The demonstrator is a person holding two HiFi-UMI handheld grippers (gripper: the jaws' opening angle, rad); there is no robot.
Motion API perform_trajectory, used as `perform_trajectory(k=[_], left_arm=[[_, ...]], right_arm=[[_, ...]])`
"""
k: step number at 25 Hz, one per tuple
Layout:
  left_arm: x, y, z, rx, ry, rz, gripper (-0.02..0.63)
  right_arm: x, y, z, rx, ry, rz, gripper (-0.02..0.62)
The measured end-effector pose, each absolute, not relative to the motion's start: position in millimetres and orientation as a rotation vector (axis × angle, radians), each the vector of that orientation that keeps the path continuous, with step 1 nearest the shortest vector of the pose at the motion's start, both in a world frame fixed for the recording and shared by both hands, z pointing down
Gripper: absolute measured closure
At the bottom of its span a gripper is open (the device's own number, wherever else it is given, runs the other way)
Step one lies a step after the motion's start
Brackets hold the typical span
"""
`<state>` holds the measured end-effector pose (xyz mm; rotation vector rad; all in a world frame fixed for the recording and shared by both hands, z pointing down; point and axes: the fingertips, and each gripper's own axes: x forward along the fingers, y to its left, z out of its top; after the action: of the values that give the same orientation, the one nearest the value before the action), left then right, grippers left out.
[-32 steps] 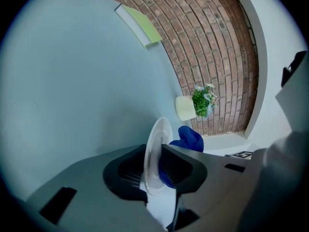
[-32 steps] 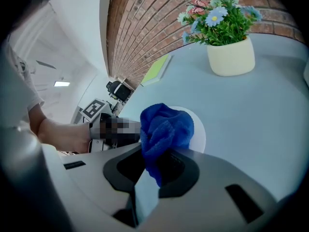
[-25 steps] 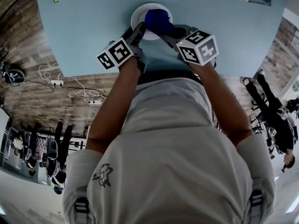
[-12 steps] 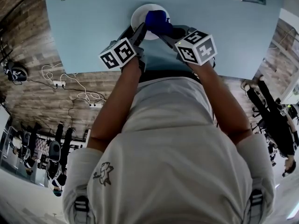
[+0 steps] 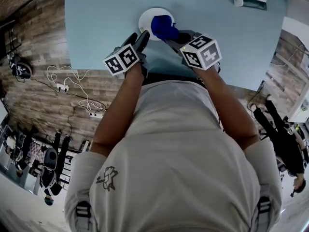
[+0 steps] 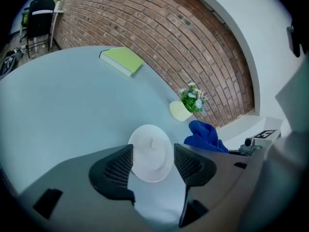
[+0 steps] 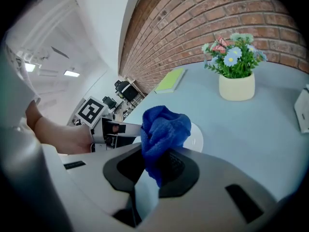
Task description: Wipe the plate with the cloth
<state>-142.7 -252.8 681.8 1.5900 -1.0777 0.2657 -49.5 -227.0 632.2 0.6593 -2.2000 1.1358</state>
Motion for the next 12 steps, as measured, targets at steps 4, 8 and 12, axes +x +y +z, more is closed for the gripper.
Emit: perform_trajectory(k=[4, 8, 12], left_arm=[[-135.7, -242.9, 658.0, 1.646, -1.080, 0.222, 0.336], [-133.4, -231.4, 638.0, 1.725, -1.102, 0.197, 0.336], [-129.0, -228.7, 601.8, 1.857, -1.143, 0.176, 0.336]], right_arm=[[-46.7, -215.1, 614.4, 0.680, -2.243, 1.047, 0.535], [-43.9, -198.2, 605.5, 0.691, -2.299, 0.986, 0.535], [-37.5, -197.2, 578.5, 0.718, -2.370, 0.876, 0.535]])
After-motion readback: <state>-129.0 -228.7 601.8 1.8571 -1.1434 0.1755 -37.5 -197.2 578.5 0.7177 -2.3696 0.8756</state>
